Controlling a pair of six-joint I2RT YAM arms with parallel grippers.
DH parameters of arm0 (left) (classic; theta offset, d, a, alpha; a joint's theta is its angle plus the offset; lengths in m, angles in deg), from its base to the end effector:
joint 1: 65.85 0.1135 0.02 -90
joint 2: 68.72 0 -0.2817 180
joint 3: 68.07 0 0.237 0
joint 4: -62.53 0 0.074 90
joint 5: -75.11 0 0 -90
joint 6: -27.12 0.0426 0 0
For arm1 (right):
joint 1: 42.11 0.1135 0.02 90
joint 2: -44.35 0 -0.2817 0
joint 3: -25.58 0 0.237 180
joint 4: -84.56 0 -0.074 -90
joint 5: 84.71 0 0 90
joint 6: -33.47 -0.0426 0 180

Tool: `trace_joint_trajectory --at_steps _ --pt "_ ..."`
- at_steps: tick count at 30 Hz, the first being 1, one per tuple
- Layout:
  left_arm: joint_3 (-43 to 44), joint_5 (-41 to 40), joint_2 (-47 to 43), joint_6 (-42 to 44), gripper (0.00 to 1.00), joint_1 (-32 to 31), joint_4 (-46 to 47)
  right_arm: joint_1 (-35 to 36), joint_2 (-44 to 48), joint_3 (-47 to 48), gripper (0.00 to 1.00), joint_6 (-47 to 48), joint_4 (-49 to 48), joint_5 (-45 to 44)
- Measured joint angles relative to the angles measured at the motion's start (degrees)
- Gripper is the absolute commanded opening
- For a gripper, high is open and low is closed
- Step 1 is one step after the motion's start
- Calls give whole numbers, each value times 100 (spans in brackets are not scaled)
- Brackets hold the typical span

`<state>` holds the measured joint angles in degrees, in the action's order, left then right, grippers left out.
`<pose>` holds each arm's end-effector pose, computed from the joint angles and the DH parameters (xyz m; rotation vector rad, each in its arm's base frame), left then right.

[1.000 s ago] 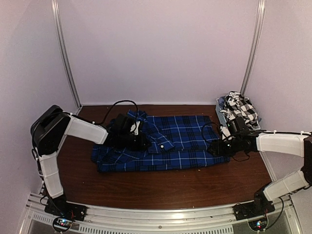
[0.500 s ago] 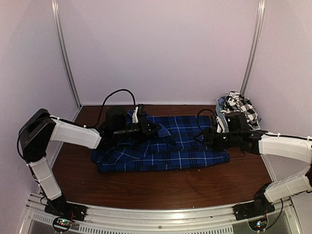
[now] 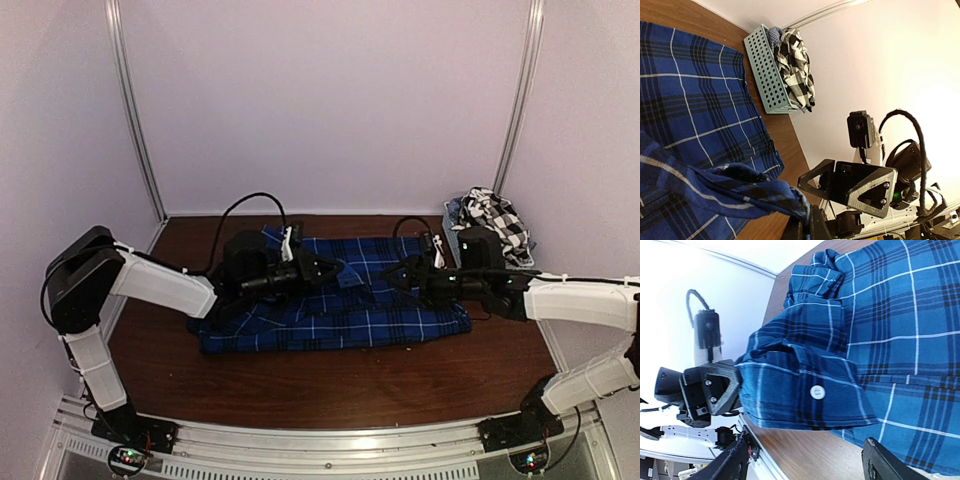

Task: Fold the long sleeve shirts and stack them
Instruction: Pass from the left arm to the right

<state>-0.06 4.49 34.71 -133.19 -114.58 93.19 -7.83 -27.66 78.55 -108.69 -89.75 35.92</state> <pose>0.2482 -0.3042 0.2407 -0.0655 2.0171 -1.7537 0.2006 0.1630 0.2578 -0.0399 2.2722 1.4283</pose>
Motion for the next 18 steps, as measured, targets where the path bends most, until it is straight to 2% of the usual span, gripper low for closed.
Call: trace_joint_trajectory --at_steps 9,18 --pt "-66 -160 256 -201 0 -50 282 184 2 -348 80 -660 -656 122" --pt "-262 -245 264 -345 0 -87 745 444 -275 -774 80 -1534 -1801 262"
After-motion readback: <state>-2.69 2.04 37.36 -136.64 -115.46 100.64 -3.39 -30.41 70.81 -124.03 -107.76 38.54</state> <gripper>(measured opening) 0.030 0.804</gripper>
